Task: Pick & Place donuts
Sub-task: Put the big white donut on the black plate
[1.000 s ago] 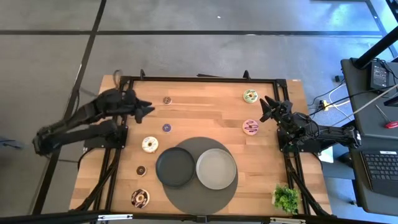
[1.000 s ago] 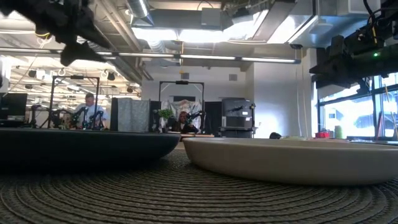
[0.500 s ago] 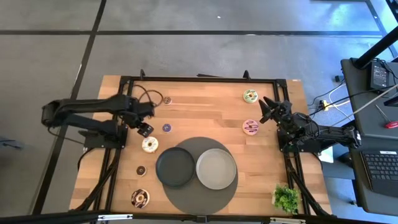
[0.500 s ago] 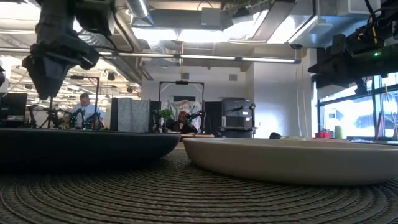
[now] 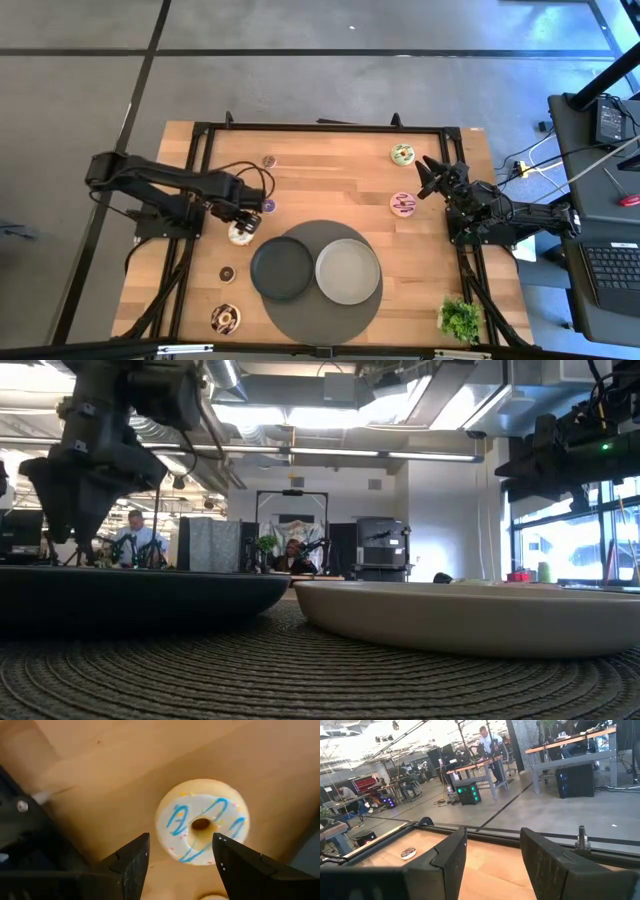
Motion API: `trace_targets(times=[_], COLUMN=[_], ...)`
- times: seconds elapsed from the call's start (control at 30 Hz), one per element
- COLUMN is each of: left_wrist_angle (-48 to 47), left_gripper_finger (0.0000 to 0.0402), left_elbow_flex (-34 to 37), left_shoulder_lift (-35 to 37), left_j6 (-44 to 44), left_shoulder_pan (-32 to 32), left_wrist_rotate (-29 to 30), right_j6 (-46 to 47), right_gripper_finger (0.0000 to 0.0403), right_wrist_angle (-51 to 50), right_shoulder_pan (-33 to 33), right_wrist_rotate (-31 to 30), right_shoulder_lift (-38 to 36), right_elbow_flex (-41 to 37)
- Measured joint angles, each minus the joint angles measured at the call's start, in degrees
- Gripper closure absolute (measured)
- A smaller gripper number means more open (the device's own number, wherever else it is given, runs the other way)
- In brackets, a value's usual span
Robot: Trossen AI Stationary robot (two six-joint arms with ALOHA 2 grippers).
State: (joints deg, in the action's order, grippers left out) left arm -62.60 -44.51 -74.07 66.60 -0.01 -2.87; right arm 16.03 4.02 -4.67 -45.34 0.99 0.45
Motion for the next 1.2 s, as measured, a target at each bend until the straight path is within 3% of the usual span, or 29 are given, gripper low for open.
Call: trace_targets(times=[0.5, 1.2], left_wrist_angle=[1.5, 2.5], left_gripper_finger=[0.0196, 0.0332], left_elbow_flex=[0.0, 0.0], left_shoulder_lift=[-11.3, -13.0], left_j6=[3.8, 3.2], left_shoulder_pan=[-1.5, -1.4], left_wrist_rotate=[-1.8, -0.3], right_j6=[-0.2, -1.7], right_gripper_finger=[0.0217, 0.0217], right_wrist_angle=[0.0, 0.0], right_shoulder_pan=[0.0, 0.0], right_wrist_rotate=[-0.1, -0.2], right_shoulder_lift=[0.0, 0.0], right_elbow_flex=[0.0, 0.0])
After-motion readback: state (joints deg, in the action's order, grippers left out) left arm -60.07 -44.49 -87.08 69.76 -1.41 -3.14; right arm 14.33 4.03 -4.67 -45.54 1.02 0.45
